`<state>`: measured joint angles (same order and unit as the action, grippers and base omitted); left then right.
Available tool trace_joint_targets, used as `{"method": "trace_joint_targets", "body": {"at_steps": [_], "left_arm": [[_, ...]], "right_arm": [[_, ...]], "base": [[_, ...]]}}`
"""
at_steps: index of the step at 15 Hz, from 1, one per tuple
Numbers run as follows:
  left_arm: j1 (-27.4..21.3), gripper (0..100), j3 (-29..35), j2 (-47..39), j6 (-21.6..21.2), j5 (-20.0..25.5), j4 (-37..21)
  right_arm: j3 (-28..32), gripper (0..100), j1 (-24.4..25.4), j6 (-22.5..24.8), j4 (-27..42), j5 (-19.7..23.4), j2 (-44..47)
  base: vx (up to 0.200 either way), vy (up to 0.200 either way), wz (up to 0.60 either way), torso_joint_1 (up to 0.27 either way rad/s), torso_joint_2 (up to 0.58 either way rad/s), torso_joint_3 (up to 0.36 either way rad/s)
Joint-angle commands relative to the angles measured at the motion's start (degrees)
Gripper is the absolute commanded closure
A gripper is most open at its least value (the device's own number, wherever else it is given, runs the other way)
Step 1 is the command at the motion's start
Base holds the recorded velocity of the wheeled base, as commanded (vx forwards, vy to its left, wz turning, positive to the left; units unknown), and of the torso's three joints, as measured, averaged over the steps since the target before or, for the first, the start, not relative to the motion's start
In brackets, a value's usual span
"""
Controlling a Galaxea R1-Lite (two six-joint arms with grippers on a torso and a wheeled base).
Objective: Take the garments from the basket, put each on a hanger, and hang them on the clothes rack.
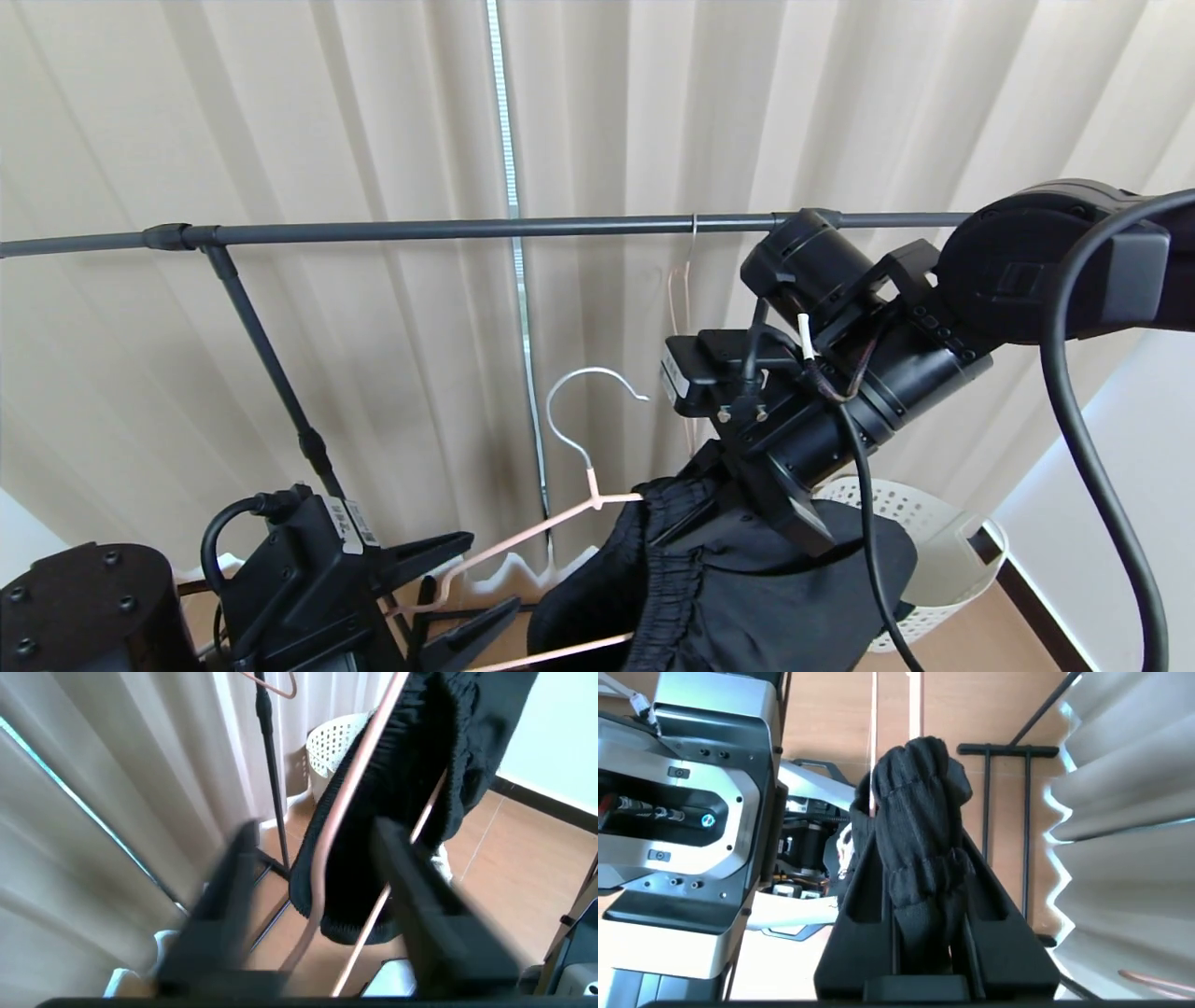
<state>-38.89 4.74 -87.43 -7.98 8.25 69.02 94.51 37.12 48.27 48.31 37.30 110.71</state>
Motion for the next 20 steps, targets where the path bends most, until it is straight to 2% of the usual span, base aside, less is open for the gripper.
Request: {"method": "trace_joint_targets", "body": {"at_steps": [1,3,5,6,7,8,9,10,11,12,14,15,16,17,18,20], "left_arm": [[1.0,0,0.2,-0.1,0.4,0.0,-0.1],[4.5,0,0.7,-0.3,2.2,1.3,-0.1],[9.3,0,1.8,-0.9,6.2,6.8,-0.1],[9.3,0,1.8,-0.9,6.2,6.8,-0.1],[14.2,0,2.8,-2.1,10.7,12.6,-0.1],[15.5,0,3.2,-2.7,11.6,14.1,-0.2],[16.8,0,3.3,-4.2,11.9,14.9,-0.2],[16.8,0,3.3,-5.0,11.9,14.8,-0.2],[16.7,0,3.3,-6.7,11.9,14.4,-0.2],[16.7,0,3.3,-7.1,11.8,14.4,-0.2],[14.8,0,3.4,-7.8,11.8,13.7,-0.2],[13.6,0,3.6,-8.7,11.8,11.9,-0.2],[12.3,0,4.1,-10.0,11.8,9.1,-0.2],[10.3,0,5.2,-12.4,11.9,3.7,-0.2],[9.0,0,6.1,-14.2,12.0,0.7,-0.2],[7.5,0,7.1,-16.9,12.9,-2.1,-0.1]], "right_arm": [[-0.5,100,-0.3,0.0,0.0,0.0,-1.1],[-0.6,100,-0.6,-0.1,-0.1,-2.1,-2.0],[-0.6,100,-0.6,-0.8,-0.3,-7.9,-3.1],[-0.6,100,-0.6,-0.8,-0.3,-7.9,-3.1],[-0.4,100,-0.3,-1.5,-0.8,-14.0,-4.4],[-0.7,100,-0.1,-1.8,-1.7,-16.4,-5.0],[-1.7,100,0.9,-3.0,-4.3,-21.5,-6.5],[-2.3,100,1.6,-3.9,-5.8,-23.9,-7.2],[-4.2,100,3.5,-6.3,-8.9,-29.3,-8.8],[-4.7,100,4.1,-7.1,-9.8,-30.9,-9.3],[-8.9,100,8.7,-14.3,-16.9,-42.1,-11.0],[-10.4,100,9.8,-16.5,-19.2,-44.4,-11.5],[-11.4,100,10.6,-17.3,-20.4,-45.3,-11.8],[-12.3,100,11.2,-17.5,-20.8,-45.4,-12.5],[-12.9,100,11.6,-17.5,-20.9,-45.4,-12.9],[-13.7,100,12.2,-17.6,-21.2,-45.2,-13.9]], "base": [[0.000,0.000,0.00,0.000,0.00,0.000],[0.000,0.000,0.00,0.000,0.00,0.000],[0.000,0.000,0.00,0.000,0.00,0.000],[0.000,0.000,0.00,0.000,0.00,0.000],[0.000,0.000,0.00,0.000,0.00,0.000],[0.000,0.000,0.00,0.000,0.00,0.000],[0.000,0.000,0.00,0.000,0.00,0.000],[0.000,0.000,0.00,0.000,0.00,0.000],[0.000,0.000,0.00,0.000,0.00,0.000],[0.000,0.000,0.00,0.000,0.00,0.000],[0.000,0.000,0.00,0.000,0.00,0.000],[0.000,0.000,0.00,0.000,0.00,0.000],[0.000,0.000,0.00,0.000,0.00,0.000],[0.000,0.000,0.00,0.000,0.00,0.000],[0.000,0.000,0.00,0.000,0.00,0.000],[0.000,0.000,0.00,0.000,0.00,0.000]]}}
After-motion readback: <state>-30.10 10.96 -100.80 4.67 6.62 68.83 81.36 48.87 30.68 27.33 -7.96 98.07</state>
